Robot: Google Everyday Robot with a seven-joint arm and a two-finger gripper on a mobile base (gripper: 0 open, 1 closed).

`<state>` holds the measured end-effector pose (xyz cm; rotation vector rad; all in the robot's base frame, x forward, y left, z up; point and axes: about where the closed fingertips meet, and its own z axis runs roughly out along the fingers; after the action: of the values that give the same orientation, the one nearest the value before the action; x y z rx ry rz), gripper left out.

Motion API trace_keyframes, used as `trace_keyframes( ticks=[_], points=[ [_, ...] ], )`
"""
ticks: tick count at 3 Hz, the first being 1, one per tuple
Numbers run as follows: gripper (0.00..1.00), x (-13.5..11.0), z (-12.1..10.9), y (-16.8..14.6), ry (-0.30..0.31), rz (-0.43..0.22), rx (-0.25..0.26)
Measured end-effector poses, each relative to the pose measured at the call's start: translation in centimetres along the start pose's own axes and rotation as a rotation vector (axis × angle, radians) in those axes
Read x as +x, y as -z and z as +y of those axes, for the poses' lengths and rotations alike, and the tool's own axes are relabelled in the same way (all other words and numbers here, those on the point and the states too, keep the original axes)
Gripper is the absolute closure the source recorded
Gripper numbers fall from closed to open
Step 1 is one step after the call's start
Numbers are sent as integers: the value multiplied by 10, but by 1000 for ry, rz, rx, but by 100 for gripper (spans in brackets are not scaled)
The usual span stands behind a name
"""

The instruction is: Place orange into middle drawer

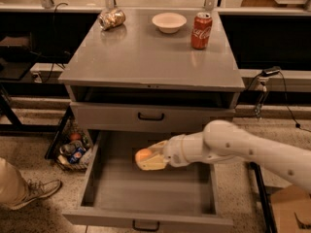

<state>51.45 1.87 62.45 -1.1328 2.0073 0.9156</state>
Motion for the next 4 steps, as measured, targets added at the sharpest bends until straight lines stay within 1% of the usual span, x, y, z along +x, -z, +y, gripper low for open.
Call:
trace_keyframes(
  ticks=[1, 2, 3, 4],
  points=[
    [100, 29, -17, -56, -48, -28, 20],
    [100, 53, -37, -109, -96, -54, 44],
    [100, 75, -46, -153, -138, -53, 68],
    [100, 95, -47, -188, -158, -14, 86]
  ],
)
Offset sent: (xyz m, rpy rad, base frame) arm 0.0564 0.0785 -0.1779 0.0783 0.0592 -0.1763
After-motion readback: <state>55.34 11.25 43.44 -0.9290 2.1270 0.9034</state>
